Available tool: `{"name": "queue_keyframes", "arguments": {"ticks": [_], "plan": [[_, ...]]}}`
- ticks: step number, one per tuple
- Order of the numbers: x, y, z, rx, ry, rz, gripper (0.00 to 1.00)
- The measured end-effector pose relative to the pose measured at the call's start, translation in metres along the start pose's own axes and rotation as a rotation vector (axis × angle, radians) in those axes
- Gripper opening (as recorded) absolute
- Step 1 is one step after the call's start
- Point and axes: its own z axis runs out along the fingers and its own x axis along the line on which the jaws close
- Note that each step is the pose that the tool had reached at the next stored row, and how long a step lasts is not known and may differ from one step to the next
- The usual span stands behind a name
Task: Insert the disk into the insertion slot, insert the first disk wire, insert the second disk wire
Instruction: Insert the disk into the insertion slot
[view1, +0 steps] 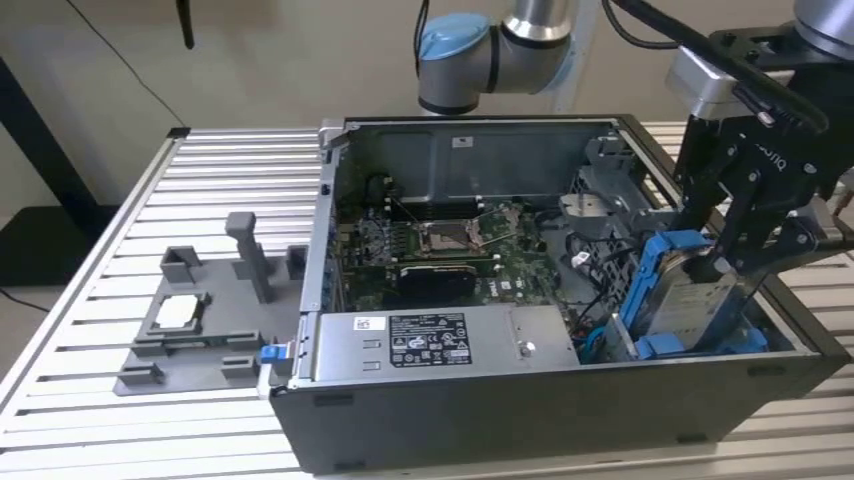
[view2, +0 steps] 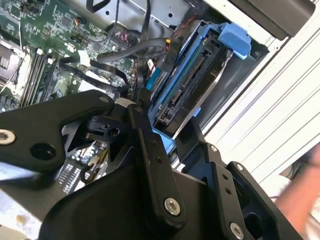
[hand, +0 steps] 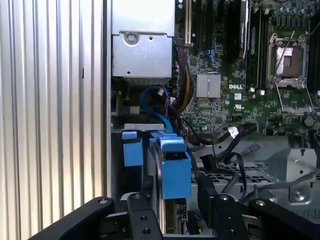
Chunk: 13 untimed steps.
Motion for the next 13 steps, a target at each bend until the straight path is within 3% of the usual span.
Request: {"name": "queue_keyframes", "arguments": {"ticks": [3, 8, 10, 11, 13], "plan": [[0.0003, 0.0001, 0.0021, -0.0003, 0.006, 0.0, 0.49], [0.0005, 0.0001, 0.0022, -0.0014, 0.0079, 0.0, 0.47], [0.0007, 0.0001, 0.002, -0.0015, 0.0084, 0.0, 0.35], [0.0011, 0.0001, 0.0021, -0.0018, 0.0081, 0.0, 0.35], [0.0023, -0.0002, 0.001, -0.0072, 0.0073, 0.001, 0.35]]}}
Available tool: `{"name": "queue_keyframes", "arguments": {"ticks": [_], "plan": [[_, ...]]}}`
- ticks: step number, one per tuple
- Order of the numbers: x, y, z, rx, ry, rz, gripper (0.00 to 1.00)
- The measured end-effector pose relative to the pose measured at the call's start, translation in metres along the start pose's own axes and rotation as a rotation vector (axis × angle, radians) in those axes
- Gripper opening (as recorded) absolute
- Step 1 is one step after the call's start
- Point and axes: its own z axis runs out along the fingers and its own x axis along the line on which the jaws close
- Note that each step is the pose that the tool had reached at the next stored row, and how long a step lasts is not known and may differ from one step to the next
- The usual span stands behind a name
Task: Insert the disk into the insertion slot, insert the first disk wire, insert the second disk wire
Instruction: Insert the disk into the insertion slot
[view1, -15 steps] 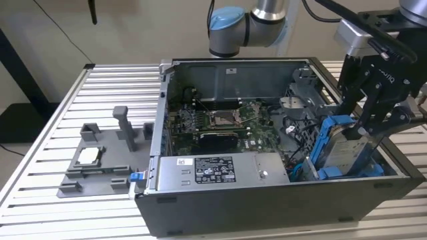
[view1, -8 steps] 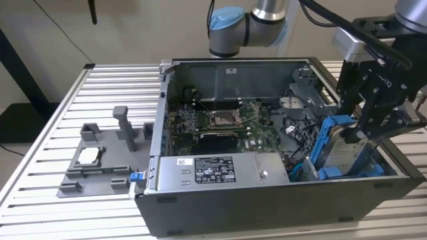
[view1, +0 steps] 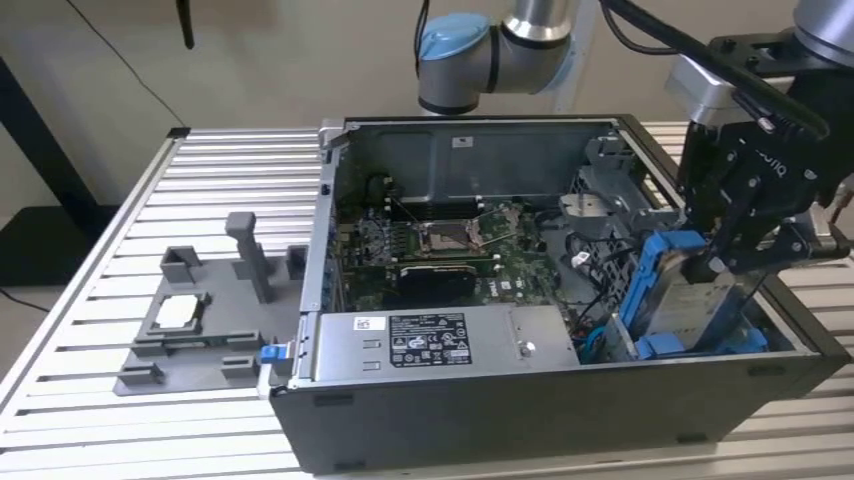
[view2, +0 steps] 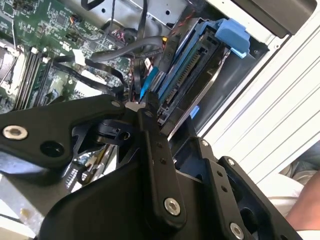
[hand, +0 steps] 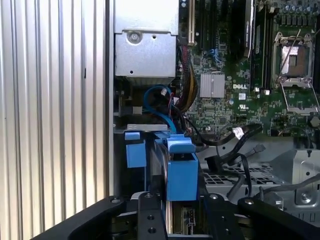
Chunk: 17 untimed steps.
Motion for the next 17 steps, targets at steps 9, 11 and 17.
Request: {"name": "queue_keyframes", "arguments": {"ticks": [9, 11, 17], "plan": [[0.0023, -0.0008, -0.0051, -0.0163, 0.0039, 0.002, 0.33], [0.0032, -0.0009, -0.005, -0.0166, 0.0037, 0.002, 0.33], [0.0046, -0.0025, 0.0013, -0.0165, 0.003, 0.002, 0.33]]}}
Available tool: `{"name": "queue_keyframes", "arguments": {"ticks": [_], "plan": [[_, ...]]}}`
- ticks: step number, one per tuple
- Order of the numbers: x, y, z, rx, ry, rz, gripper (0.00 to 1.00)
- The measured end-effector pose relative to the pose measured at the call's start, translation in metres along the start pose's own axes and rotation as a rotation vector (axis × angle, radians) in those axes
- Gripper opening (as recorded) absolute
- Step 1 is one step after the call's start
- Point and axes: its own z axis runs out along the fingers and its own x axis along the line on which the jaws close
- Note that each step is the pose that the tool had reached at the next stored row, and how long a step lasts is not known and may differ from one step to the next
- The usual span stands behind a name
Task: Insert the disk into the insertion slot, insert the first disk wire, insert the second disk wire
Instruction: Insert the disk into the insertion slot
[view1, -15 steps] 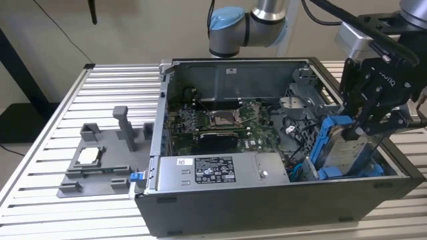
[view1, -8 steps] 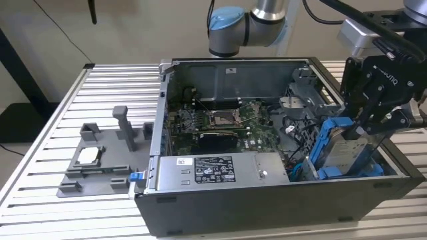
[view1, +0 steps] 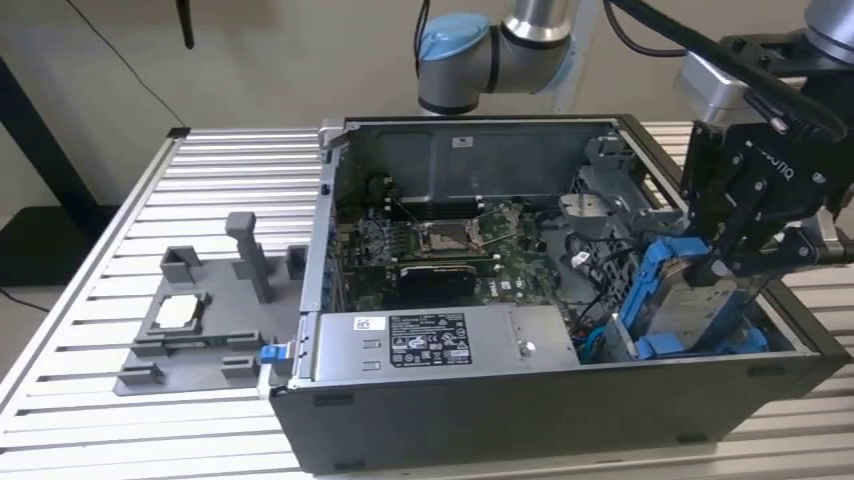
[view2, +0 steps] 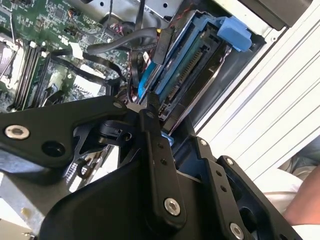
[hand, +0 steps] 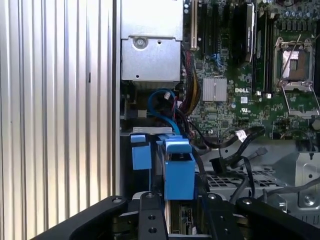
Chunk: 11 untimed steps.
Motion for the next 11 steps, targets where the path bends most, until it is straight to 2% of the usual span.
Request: {"name": "queue_keyframes", "arguments": {"ticks": [4, 8, 11], "plan": [[0.0021, -0.0111, 0.0006, -0.0003, -0.0015, 0.0, 0.33], [0.0026, -0.0115, 0.0064, -0.0002, -0.0016, 0.002, 0.33], [0.0024, -0.0114, 0.0041, 0.0003, -0.0029, 0.006, 0.33]]}}
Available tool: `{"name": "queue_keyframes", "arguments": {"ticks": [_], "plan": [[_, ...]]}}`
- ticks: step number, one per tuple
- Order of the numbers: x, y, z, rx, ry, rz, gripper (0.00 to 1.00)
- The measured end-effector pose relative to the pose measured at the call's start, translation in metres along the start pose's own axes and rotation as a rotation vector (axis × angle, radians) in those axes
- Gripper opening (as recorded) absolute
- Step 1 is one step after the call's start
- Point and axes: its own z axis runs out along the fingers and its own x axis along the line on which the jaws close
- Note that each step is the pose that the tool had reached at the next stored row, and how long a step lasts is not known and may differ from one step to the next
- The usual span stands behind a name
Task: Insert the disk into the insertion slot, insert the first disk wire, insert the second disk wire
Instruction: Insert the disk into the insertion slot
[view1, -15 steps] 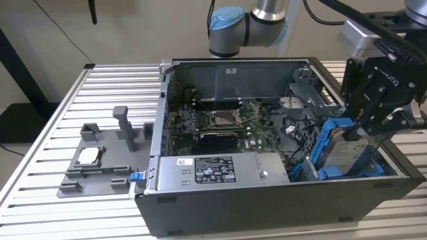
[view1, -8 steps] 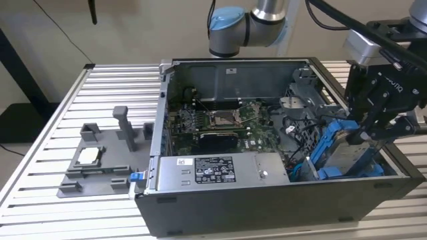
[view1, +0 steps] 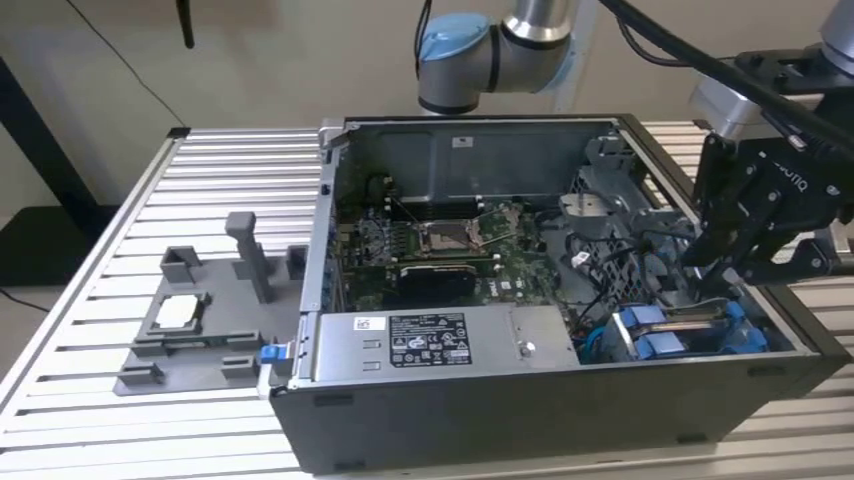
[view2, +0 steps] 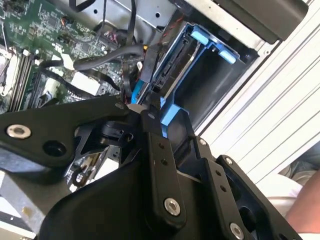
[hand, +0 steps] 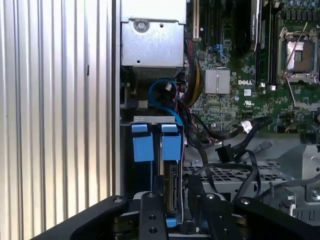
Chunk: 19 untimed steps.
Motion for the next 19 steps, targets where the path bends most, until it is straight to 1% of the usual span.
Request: {"name": "queue_keyframes", "arguments": {"ticks": [2, 3, 4, 6, 7, 9, 11, 12, 14, 15, 17, 18, 19], "plan": [[-0.0003, 0.0001, -0.0038, 0.0001, -0.0038, 0.0, 0.33], [-0.0004, 0.0002, -0.0046, 0.0025, -0.0058, 0.0, 0.33], [-0.0007, 0.0003, -0.0048, 0.009, -0.0084, -0.001, 0.33], [-0.0012, 0.0004, -0.0048, 0.0231, -0.0156, -0.004, 0.33], [-0.0015, 0.0004, -0.0047, 0.0314, -0.0195, -0.005, 0.33], [-0.0025, 0.0005, -0.0047, 0.0521, -0.025, -0.009, 0.33], [-0.0039, 0.0005, -0.0045, 0.0725, -0.0287, -0.015, 0.33], [-0.0043, 0.0005, -0.0046, 0.0781, -0.0297, -0.019, 0.33], [-0.005, 0.0005, -0.0049, 0.0803, -0.0312, -0.03, 0.33], [-0.0056, 0.0006, -0.0048, 0.0853, -0.0313, -0.035, 0.33], [-0.007, 0.0006, -0.0047, 0.1001, -0.0314, -0.048, 0.33], [-0.0075, 0.0006, -0.0046, 0.1049, -0.0317, -0.056, 0.33], [-0.0076, 0.0005, -0.0046, 0.1082, -0.0319, -0.066, 0.33]]}}
